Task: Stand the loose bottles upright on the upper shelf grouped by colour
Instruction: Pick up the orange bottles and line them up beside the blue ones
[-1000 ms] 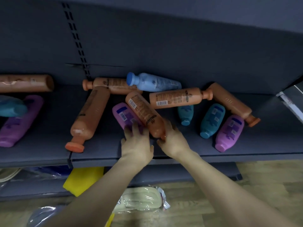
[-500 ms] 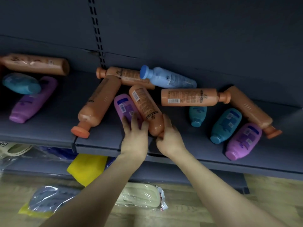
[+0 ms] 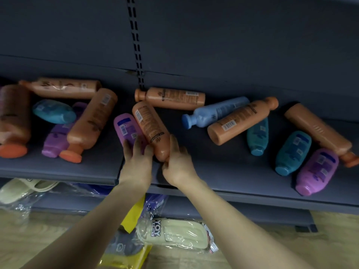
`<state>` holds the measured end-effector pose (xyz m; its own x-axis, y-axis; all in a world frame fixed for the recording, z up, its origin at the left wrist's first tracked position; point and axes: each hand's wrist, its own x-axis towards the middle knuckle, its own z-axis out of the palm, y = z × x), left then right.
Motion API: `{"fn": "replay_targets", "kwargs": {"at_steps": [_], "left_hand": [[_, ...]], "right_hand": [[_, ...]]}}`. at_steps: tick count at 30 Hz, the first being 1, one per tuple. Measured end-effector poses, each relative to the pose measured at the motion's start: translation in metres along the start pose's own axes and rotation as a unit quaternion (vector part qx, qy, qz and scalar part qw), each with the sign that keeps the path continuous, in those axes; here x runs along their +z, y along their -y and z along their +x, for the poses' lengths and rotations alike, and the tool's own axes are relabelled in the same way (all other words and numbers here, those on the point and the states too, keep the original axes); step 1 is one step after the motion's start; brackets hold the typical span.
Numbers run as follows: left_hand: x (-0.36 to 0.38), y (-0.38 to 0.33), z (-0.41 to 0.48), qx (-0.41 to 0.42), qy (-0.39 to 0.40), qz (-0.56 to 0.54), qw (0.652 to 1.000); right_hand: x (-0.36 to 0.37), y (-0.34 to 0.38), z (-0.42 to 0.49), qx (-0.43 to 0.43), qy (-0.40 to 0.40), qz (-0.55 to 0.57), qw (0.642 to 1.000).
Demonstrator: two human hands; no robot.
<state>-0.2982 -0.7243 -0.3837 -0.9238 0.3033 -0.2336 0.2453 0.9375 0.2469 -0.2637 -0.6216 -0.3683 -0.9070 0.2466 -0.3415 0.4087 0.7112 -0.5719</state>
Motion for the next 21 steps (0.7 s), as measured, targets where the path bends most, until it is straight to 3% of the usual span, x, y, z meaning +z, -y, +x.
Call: {"fn": "replay_targets", "kwargs": {"at_steps": [9, 12, 16, 18, 21], "left_hand": [[-0.014, 0.026, 0.008, 0.011, 0.011, 0.012, 1.0], [-0.018, 0.022, 0.003, 0.007, -0.023, -0.008, 1.0], [-0.025, -0.005, -0.006, 0.08, -0.135, -0.081, 0.984], [-0.025, -0.026, -0.008, 0.142, -0.159, -0.096, 0.972], [-0.02, -0.061, -0.008, 0.195, -0.149, -0.1, 0.964]], "right_hand": [[0.014, 0.023, 0.018, 0.0, 0.019, -0.007, 1.0], [0.009, 0.019, 0.018, -0.012, 0.021, -0.03, 0.999], [-0.017, 0.0, 0.0, -0.02, -0.104, -0.023, 0.994], [-0.034, -0.018, -0.011, 0.0, -0.17, -0.015, 0.985], [-0.055, -0.053, -0.02, 0.048, -0.186, -0.04, 0.981]]}}
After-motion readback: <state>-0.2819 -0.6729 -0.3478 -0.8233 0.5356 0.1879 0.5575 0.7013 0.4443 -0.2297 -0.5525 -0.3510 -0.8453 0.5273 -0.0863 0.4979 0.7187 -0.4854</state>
